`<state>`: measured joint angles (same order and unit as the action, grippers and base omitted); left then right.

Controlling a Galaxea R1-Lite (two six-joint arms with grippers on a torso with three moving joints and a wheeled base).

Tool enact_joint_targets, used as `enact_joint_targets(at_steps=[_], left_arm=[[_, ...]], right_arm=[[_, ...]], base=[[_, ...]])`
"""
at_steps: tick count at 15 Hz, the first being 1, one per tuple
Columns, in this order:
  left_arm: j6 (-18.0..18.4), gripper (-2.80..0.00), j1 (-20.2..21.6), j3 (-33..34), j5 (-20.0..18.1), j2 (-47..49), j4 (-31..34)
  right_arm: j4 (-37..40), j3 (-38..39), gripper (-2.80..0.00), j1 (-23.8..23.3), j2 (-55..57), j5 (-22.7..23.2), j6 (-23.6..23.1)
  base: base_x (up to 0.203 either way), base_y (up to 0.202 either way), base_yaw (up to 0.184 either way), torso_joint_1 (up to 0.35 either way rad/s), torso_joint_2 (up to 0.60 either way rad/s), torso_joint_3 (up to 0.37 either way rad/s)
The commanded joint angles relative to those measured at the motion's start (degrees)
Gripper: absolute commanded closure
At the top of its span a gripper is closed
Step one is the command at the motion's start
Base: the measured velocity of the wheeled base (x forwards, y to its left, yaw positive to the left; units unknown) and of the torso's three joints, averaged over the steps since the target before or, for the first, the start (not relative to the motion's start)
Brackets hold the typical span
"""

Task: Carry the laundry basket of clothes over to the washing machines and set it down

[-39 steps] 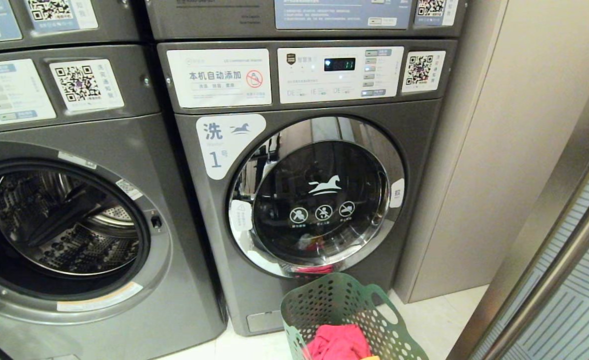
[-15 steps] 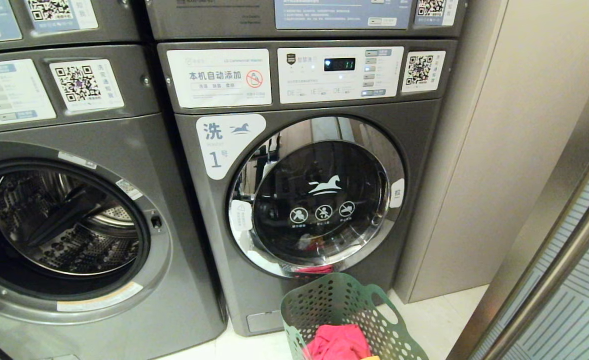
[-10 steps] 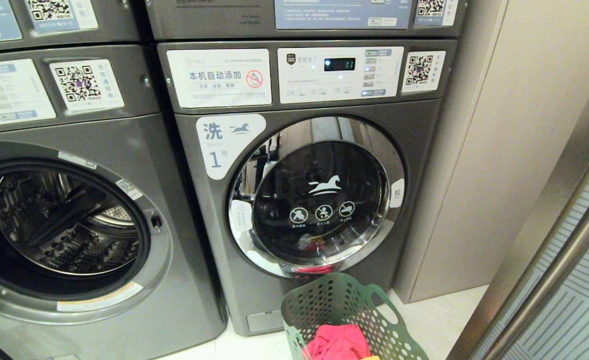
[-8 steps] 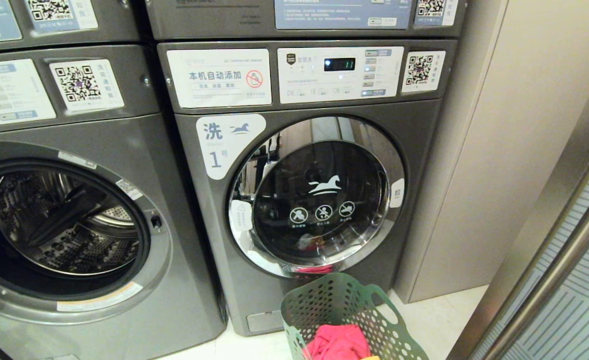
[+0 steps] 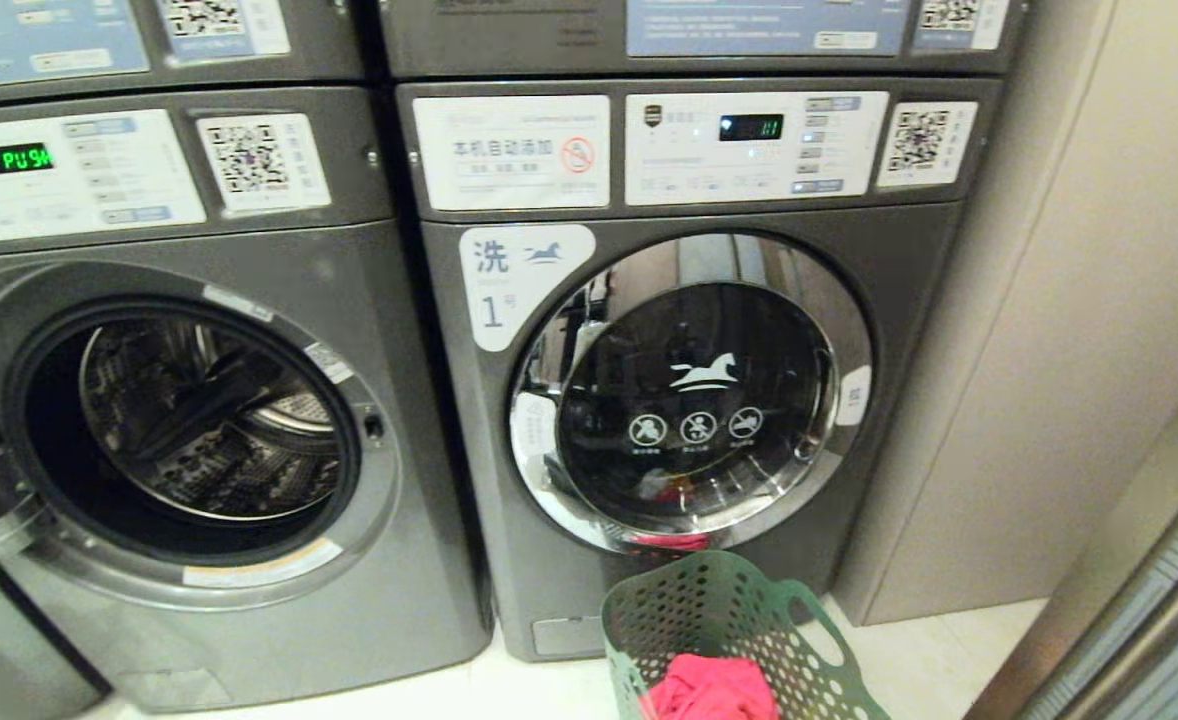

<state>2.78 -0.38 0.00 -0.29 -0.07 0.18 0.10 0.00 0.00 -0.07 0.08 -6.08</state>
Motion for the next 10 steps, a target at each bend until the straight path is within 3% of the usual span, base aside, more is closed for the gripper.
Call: enact_joint_targets(at_steps=[1,5,10], left_arm=[[0.03,0.0,-0.06,0.0,0.03,-0.01,-0.01],[-0.41,0.0,0.02,0.0,0.03,-0.01,-0.01],[-0.35,0.0,0.03,0.0,0.03,-0.01,-0.01]], right_arm=[[-0.01,0.0,0.0,0.0,0.07,0.01,-0.08],[-0.18,0.0,0.0,0.0,0.07,-0.08,0.01],[-0.19,0.0,0.0,0.0,0.07,0.0,0.1]], base=[[0.001,-0.012,0.201,0.002,0.01,0.002],[0.002,-0.009,0.182,0.001,0.0,0.003],[0.0,-0.001,0.018,0.0,0.0,0.001]])
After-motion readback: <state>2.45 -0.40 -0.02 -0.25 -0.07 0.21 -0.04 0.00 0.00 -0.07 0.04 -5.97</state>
